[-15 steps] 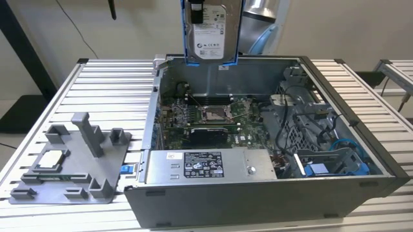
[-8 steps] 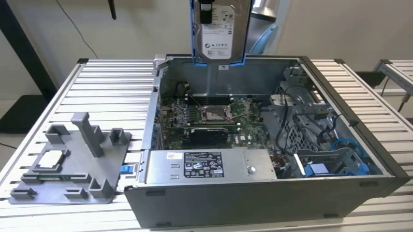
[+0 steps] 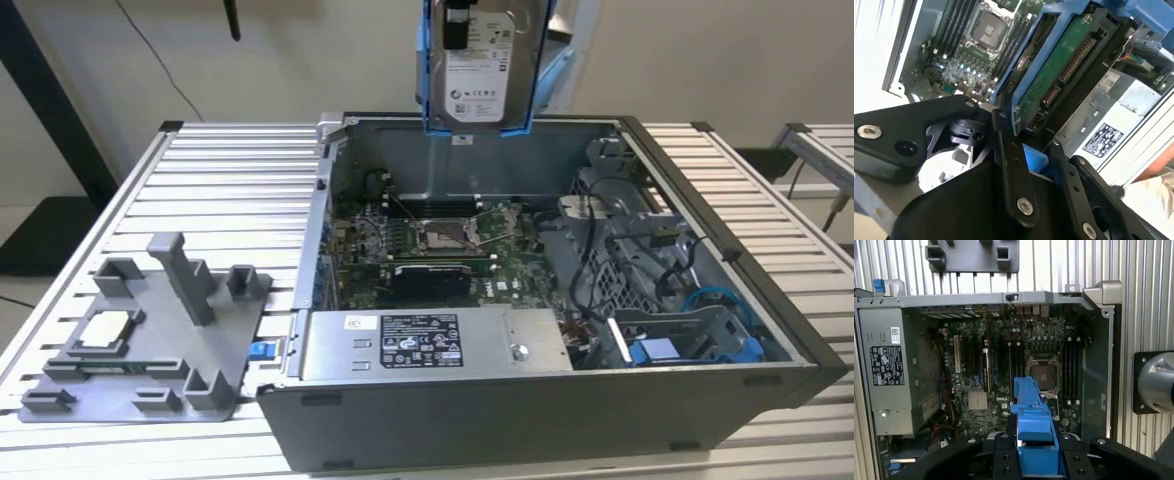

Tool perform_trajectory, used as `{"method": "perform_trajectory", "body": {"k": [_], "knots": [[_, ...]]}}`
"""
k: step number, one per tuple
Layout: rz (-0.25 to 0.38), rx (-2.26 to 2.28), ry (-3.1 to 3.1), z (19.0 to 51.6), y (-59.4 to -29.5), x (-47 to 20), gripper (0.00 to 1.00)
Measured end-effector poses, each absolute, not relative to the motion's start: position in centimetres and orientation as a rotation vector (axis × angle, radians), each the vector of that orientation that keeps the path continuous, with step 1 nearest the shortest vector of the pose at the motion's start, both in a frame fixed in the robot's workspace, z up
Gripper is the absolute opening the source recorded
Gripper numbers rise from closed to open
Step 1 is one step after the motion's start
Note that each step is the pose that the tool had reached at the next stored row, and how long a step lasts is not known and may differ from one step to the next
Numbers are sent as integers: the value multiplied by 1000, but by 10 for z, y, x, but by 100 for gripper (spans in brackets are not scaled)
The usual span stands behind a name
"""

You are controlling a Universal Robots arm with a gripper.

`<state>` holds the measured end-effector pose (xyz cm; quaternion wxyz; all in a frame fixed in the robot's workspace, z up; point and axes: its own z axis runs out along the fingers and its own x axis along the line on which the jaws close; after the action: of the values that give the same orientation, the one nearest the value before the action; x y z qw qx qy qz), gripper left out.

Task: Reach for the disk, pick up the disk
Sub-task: 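Pick up the disk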

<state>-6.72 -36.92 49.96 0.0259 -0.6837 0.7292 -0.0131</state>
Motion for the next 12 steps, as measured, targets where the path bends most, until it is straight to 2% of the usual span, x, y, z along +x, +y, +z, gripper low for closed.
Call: {"method": "perform_trajectory", "body": {"k": [12], "knots": [[-40,-2114,2253,500,-369,-35,0]]}}
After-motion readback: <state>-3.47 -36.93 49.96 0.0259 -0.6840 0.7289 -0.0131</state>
